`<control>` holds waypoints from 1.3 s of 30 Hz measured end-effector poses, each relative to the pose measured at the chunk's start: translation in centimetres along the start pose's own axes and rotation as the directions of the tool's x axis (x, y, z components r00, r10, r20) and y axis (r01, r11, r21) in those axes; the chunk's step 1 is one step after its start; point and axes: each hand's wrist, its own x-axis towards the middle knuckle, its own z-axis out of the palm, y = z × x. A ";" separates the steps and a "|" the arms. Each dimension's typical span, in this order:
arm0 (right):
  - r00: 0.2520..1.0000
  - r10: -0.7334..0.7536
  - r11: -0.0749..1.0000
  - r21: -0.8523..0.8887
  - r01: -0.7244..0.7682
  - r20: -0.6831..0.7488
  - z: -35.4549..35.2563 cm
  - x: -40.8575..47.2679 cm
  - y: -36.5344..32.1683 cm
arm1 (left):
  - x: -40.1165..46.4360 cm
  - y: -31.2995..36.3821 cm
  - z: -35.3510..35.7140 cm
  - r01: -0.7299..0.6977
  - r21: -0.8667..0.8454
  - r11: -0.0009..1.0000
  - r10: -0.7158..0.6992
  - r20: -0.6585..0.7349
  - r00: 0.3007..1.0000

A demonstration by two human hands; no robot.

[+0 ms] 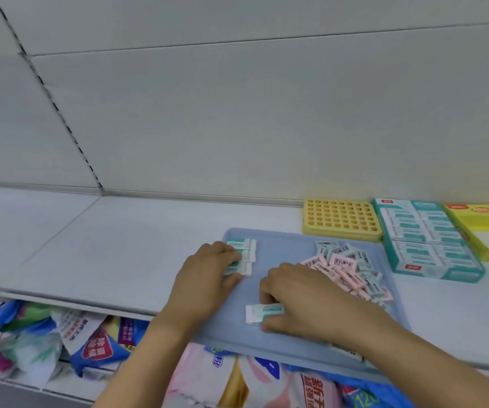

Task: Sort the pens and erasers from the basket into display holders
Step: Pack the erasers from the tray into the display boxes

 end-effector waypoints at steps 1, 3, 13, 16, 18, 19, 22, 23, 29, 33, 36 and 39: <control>1.000 -0.005 1.000 -0.020 0.004 -0.014 -0.1 0.0 0.0 | 0.1 0.1 -0.1 0.000 0.016 1.000 0.001 -0.016 1.000; 0.999 0.002 0.999 -0.048 -0.004 -0.045 -0.1 0.0 0.2 | 0.3 0.3 -0.3 0.003 0.051 0.999 -0.001 -0.034 0.999; 0.922 0.374 0.622 0.764 -0.171 -0.097 -3.3 -2.5 3.8 | 1.8 1.3 0.7 0.041 0.323 0.946 -0.015 -0.083 0.996; 0.903 0.416 0.565 0.809 -0.165 -0.106 -3.9 -3.9 5.3 | 2.2 1.6 1.3 0.128 0.157 0.979 -0.106 -0.141 0.984; 0.881 0.455 0.573 0.800 -0.179 -0.129 -4.1 -4.9 6.7 | 2.7 2.6 1.1 0.165 -0.087 0.982 -0.178 -0.172 0.969; 0.865 0.482 0.576 0.794 -0.193 -0.140 -4.2 -5.5 7.6 | 2.9 3.3 1.0 0.189 -0.222 0.956 -0.229 -0.169 0.959; 0.762 0.601 0.619 0.743 -0.255 -0.239 -4.3 -7.8 11.2 | 3.5 6.2 0.6 0.235 -0.643 0.729 -0.349 -0.053 0.936; 0.711 0.630 0.687 0.650 -0.325 -0.311 -4.3 -8.7 12.7 | 3.7 7.1 0.5 0.246 -0.755 0.607 -0.358 0.016 0.934; 0.647 0.603 0.787 0.217 -0.577 -0.467 -3.5 -11.4 17.5 | 4.9 10.5 1.4 0.365 -0.923 0.122 -0.234 0.330 0.915; 0.738 0.515 0.847 0.123 -0.518 -0.436 -2.1 -11.0 17.9 | 5.5 12.0 2.1 0.383 -0.923 0.044 -0.143 0.373 0.917; 0.753 0.469 0.868 0.084 -0.490 -0.461 -1.6 -10.6 18.2 | 5.8 12.9 2.3 0.374 -0.927 0.034 -0.113 0.369 0.923; 0.764 0.486 0.867 0.121 -0.484 -0.424 -1.5 -10.7 18.4 | 5.8 13.6 2.4 0.323 -0.946 0.021 -0.121 0.319 0.940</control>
